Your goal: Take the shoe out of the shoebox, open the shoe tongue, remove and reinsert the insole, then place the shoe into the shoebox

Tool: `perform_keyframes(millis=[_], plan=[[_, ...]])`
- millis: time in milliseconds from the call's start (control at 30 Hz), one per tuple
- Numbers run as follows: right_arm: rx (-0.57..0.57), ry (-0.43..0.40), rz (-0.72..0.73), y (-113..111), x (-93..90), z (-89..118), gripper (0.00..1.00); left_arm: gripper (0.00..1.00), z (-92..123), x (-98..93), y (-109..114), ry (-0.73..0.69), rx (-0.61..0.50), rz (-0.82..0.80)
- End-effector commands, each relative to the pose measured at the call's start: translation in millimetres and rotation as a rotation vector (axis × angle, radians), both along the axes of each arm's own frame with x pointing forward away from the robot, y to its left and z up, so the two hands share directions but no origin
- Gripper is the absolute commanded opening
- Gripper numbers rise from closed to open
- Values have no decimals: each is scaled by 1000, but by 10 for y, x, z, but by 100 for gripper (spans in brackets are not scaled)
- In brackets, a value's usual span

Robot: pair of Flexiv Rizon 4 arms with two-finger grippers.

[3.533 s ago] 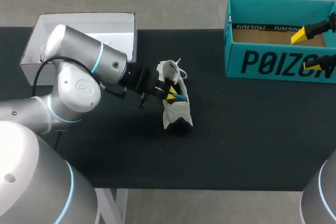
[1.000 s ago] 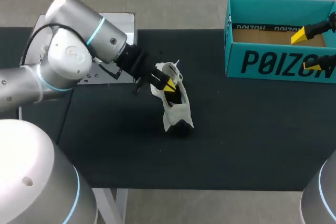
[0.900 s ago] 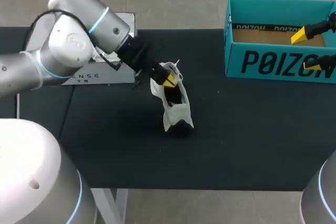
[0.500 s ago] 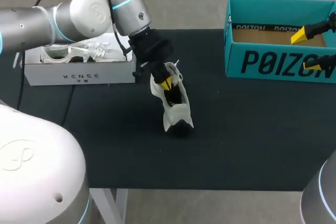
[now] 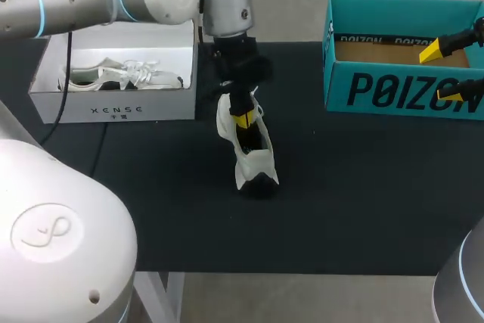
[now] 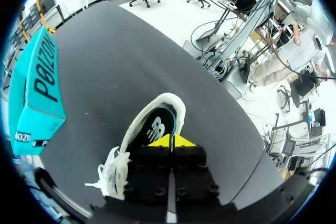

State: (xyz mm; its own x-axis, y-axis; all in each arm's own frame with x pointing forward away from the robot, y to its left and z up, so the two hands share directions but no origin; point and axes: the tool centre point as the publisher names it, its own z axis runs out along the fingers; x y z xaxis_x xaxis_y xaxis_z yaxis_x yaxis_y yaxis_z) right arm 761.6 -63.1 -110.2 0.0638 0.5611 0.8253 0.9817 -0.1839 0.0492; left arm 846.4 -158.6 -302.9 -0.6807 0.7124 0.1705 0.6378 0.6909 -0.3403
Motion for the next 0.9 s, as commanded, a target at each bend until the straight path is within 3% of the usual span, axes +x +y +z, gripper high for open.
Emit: perform_keyframes(millis=[33, 167, 533, 600, 667, 900], plan=[[-2, 1, -2, 6, -3, -5, 100, 0, -7, -55, -55, -138, 81, -177], [-2, 1, -2, 6, -3, -5, 100, 0, -31, -120, -71, -193, 68, -477], [-2, 1, -2, 6, -3, -5, 100, 0, -31, -120, -71, -193, 68, -477], [-2, 1, -2, 6, -3, -5, 100, 0, -139, -76, -148, -282, 130, -417], [-2, 1, -2, 6, -3, -5, 100, 0, -245, -21, -179, -355, 117, -380], [-2, 1, -2, 6, -3, -5, 100, 0, -491, 103, -250, -363, 46, -382]])
